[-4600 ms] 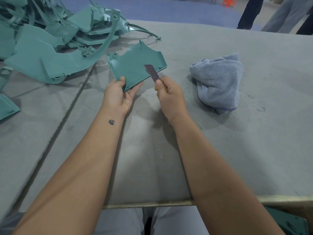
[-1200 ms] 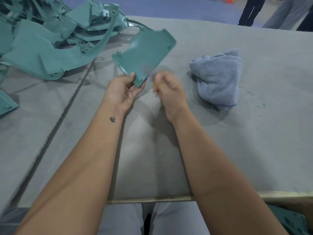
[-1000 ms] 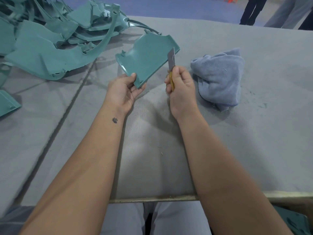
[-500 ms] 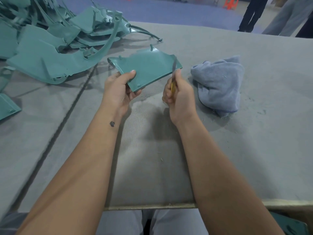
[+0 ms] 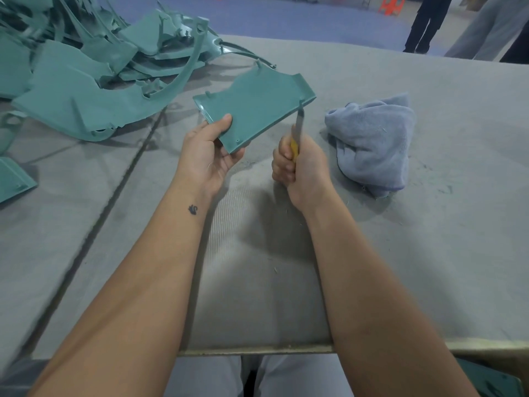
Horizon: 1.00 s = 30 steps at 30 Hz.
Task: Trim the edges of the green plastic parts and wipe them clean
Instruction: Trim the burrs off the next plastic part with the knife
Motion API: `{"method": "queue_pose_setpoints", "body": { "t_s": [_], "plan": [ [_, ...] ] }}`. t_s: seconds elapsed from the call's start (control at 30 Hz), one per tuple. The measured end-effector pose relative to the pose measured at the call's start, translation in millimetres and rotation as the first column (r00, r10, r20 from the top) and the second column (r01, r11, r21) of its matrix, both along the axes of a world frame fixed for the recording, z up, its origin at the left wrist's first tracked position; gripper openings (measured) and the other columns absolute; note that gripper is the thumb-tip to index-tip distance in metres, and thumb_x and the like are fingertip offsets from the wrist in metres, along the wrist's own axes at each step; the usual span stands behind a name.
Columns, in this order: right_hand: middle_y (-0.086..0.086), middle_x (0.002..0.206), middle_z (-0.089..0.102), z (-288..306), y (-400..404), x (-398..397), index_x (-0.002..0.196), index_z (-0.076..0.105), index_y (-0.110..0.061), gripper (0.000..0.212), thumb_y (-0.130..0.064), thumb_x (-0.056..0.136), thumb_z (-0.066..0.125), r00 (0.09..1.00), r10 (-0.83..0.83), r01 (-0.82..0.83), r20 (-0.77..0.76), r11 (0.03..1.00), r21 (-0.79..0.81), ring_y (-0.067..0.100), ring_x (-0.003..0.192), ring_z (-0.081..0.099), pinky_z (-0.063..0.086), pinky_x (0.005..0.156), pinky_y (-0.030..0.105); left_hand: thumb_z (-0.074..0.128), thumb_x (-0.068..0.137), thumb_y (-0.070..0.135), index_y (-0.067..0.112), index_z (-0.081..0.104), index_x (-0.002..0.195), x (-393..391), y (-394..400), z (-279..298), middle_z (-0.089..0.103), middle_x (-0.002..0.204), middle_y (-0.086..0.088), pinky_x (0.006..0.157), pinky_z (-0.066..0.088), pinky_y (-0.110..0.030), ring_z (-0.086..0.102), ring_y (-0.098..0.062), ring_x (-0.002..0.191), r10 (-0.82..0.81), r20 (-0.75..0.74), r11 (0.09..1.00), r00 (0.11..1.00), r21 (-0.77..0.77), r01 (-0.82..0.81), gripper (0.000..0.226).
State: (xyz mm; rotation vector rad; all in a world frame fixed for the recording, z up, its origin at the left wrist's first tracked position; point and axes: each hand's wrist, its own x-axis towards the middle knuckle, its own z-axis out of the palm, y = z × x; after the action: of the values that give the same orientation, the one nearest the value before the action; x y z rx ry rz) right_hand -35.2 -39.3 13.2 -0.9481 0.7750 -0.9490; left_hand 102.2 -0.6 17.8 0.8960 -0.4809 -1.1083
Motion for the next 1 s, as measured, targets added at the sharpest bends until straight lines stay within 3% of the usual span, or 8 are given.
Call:
{"method": "queue_pose_setpoints", "body": {
  "t_s": [0.07,0.13,0.27,0.43,0.57,0.67,0.83,1.0],
  "plan": [
    [-0.003,0.042,0.033,-1.9,-1.4,1.4,0.052,0.042,-0.016,0.054,-0.040,0.100,0.032,0.998,0.001,-0.002,-0.056,1.000,-0.027,0.010,0.037,0.022,0.015,0.042,0.024,0.053,0.096,0.013,0.008,0.059,0.104,0.1,0.4,0.6,0.071,0.069,-0.002,0.045,0.050,-0.019,0.067,-0.012,0.055,-0.020,-0.034,1.000,0.999,-0.013,0.019,0.011],
    [-0.007,0.049,0.042,-3.8,-0.6,1.2,0.059,0.051,-0.018,0.040,-0.038,0.093,0.046,0.987,0.013,-0.042,-0.160,0.983,-0.180,0.008,0.044,0.030,0.022,0.044,0.020,0.052,0.097,0.015,0.007,0.059,0.105,-0.1,1.1,1.7,0.070,0.070,-0.003,0.046,0.051,-0.019,0.066,-0.012,0.055,-0.045,-0.075,0.999,0.996,-0.025,0.043,0.013],
    [-0.009,0.063,0.051,-9.2,6.9,-0.5,0.071,0.059,-0.017,0.024,-0.022,0.092,0.050,0.956,0.077,-0.218,-0.284,0.833,-0.508,0.006,0.060,0.041,0.033,0.057,0.018,0.049,0.098,0.012,0.009,0.059,0.088,-2.1,3.3,4.6,0.066,0.057,0.001,0.043,0.048,-0.016,0.060,-0.011,0.047,-0.033,-0.071,0.999,0.997,-0.010,0.033,0.014],
    [0.003,0.072,0.052,-9.6,11.8,3.9,0.077,0.061,-0.012,0.022,-0.011,0.096,0.050,0.957,-0.038,-0.142,-0.288,0.802,-0.579,0.003,0.064,0.044,0.037,0.062,0.012,0.049,0.097,0.011,0.012,0.058,0.088,-2.2,4.3,3.9,0.066,0.056,0.002,0.042,0.048,-0.015,0.058,-0.010,0.048,0.008,-0.073,1.000,0.997,0.010,-0.007,0.013],
    [0.000,0.072,0.053,-16.9,8.4,6.8,0.077,0.063,-0.013,0.020,-0.012,0.095,0.052,0.958,-0.100,-0.095,-0.269,0.773,-0.627,0.007,0.069,0.046,0.040,0.066,0.020,0.049,0.097,0.010,0.012,0.059,0.089,-3.7,2.5,0.7,0.066,0.055,0.003,0.042,0.047,-0.015,0.058,-0.010,0.046,0.017,-0.070,1.000,0.997,0.026,-0.016,0.012],
    [-0.007,0.069,0.052,-17.4,3.7,6.7,0.072,0.060,-0.025,0.026,-0.014,0.095,0.052,0.973,-0.174,0.056,-0.149,0.813,-0.580,0.004,0.063,0.043,0.035,0.062,0.021,0.050,0.097,0.012,0.010,0.059,0.091,2.5,2.0,-1.4,0.065,0.057,0.002,0.039,0.042,-0.014,0.056,-0.008,0.045,0.028,-0.069,0.997,0.997,0.067,-0.024,0.011],
    [-0.005,0.072,0.056,-10.3,-15.6,-16.4,0.077,0.057,-0.019,0.026,-0.014,0.100,0.047,0.901,-0.378,0.424,0.210,0.869,-0.255,0.005,0.060,0.040,0.030,0.053,0.016,0.051,0.096,0.013,0.012,0.057,0.086,9.8,3.6,-5.1,0.061,0.054,0.005,0.036,0.032,-0.012,0.048,-0.004,0.040,0.058,-0.050,0.991,0.997,0.127,-0.051,0.012],
    [0.001,0.070,0.052,-8.3,-15.8,-15.9,0.080,0.055,-0.013,0.023,-0.016,0.101,0.045,0.881,-0.442,0.469,0.166,0.863,-0.189,0.007,0.053,0.041,0.032,0.046,0.018,0.052,0.095,0.011,0.015,0.059,0.086,6.1,-0.5,-7.2,0.063,0.060,0.005,0.037,0.030,-0.015,0.047,-0.005,0.042,0.056,0.038,0.988,0.998,0.142,-0.061,0.012]
  ]
}}
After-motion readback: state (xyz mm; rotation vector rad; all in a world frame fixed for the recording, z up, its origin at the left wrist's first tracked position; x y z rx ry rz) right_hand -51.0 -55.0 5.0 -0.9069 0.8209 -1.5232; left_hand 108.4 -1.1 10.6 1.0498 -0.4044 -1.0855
